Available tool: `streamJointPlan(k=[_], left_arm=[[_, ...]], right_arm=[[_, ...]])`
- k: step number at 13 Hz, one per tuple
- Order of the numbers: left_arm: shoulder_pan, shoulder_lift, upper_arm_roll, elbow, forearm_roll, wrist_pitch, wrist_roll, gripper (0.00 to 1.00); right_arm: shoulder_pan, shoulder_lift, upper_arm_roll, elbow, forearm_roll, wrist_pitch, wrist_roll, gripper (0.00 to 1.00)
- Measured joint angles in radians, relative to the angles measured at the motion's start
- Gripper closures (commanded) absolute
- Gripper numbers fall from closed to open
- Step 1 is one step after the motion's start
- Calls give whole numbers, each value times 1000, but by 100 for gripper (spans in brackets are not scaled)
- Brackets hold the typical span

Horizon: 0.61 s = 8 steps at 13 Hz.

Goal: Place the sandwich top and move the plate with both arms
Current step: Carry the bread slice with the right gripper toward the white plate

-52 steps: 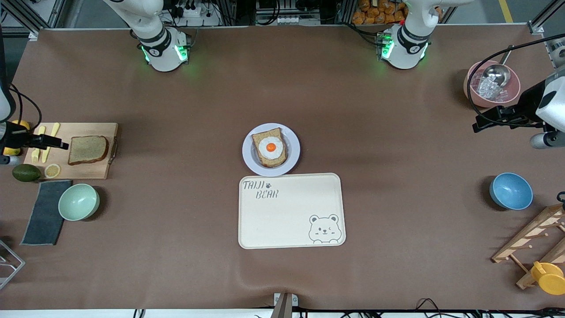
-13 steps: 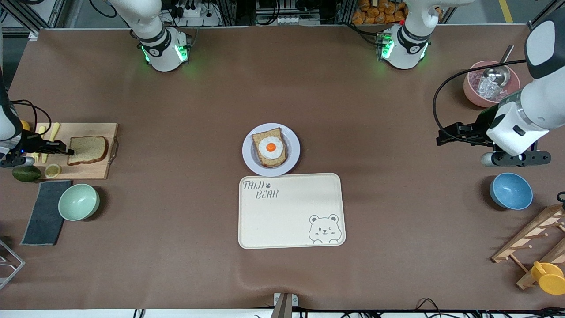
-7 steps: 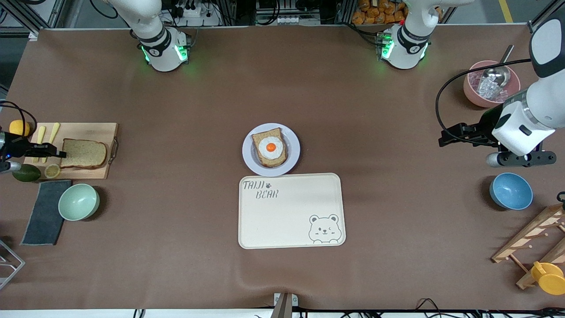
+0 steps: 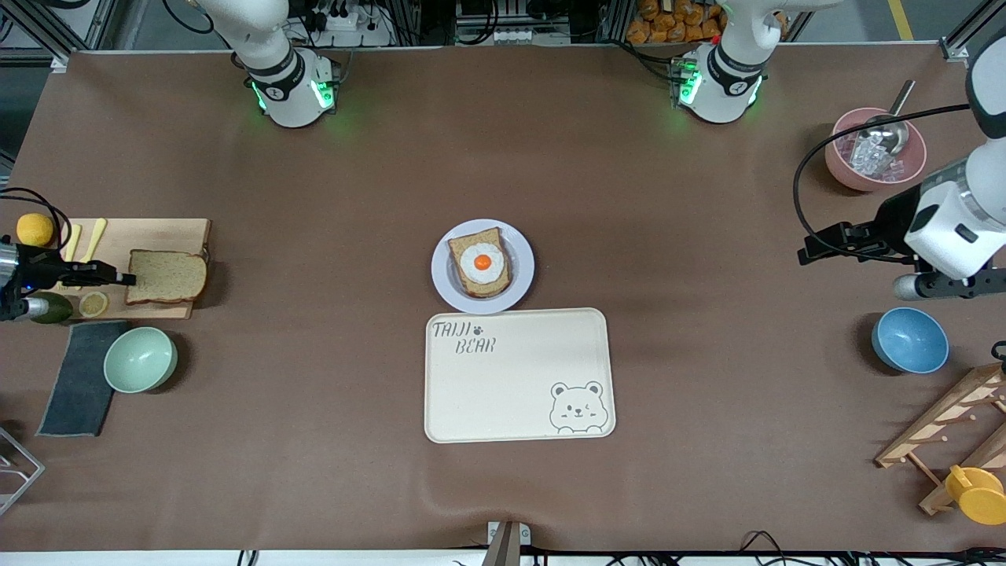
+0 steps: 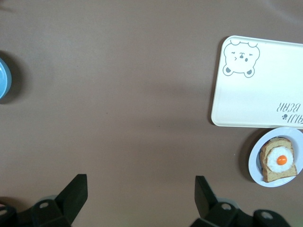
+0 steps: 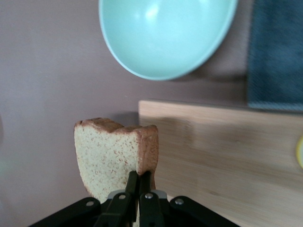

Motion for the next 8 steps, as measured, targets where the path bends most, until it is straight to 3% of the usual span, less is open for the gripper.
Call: streamJointPlan(k=[8], left_arm=[[3, 7, -4, -8, -7, 1, 0, 0]], right_arm=[[124, -22, 5, 22, 65, -67, 168, 100]])
